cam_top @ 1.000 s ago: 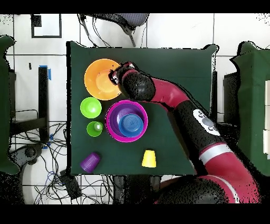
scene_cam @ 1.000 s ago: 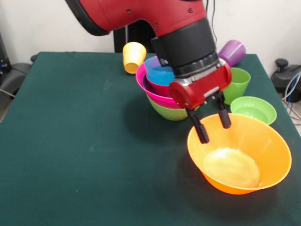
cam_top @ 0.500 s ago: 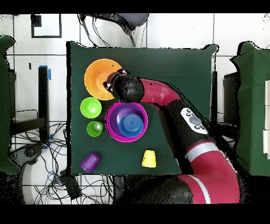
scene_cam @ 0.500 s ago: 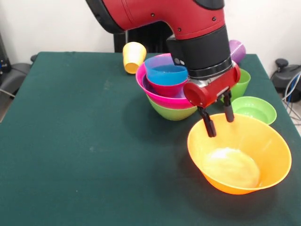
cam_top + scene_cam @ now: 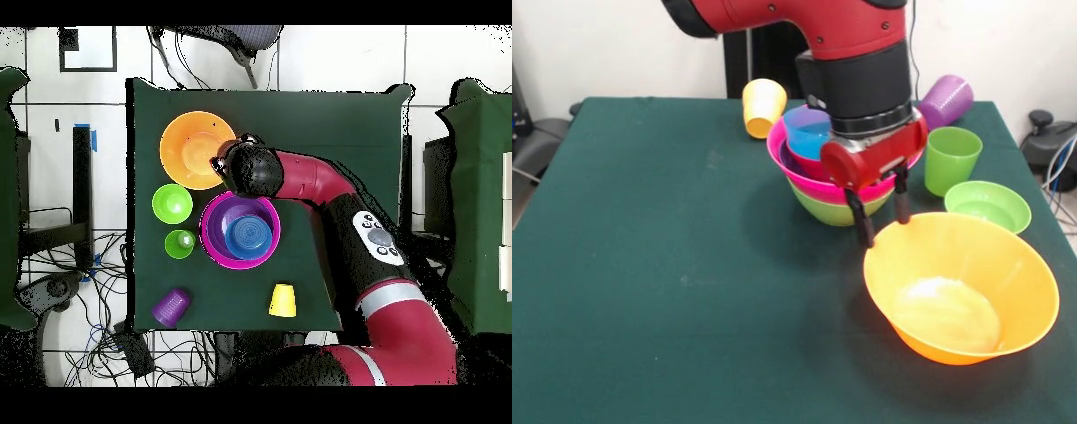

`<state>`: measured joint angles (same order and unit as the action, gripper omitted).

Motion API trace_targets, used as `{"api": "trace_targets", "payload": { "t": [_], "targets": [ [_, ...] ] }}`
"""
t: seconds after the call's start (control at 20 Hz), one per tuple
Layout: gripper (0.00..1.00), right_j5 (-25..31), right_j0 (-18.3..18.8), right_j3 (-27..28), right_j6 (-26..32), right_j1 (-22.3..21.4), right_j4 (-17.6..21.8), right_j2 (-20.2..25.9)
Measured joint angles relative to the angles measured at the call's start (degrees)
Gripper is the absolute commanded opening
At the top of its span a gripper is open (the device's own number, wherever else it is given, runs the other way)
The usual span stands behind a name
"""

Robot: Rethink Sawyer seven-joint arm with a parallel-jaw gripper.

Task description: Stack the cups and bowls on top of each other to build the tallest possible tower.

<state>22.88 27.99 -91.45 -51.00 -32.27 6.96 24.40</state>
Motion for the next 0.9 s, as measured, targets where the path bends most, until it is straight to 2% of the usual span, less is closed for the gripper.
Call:
{"api": "trace_targets", "payload": {
  "t": [0.55, 0.9],
  "targets": [
    [1.00, 0.0, -0.2, 0.0, 0.0, -1.5, 0.1, -3.8],
    [1.00, -2.7, 0.8, -0.5, 0.0, -1.6, 0.1, -2.9]
  ]
}}
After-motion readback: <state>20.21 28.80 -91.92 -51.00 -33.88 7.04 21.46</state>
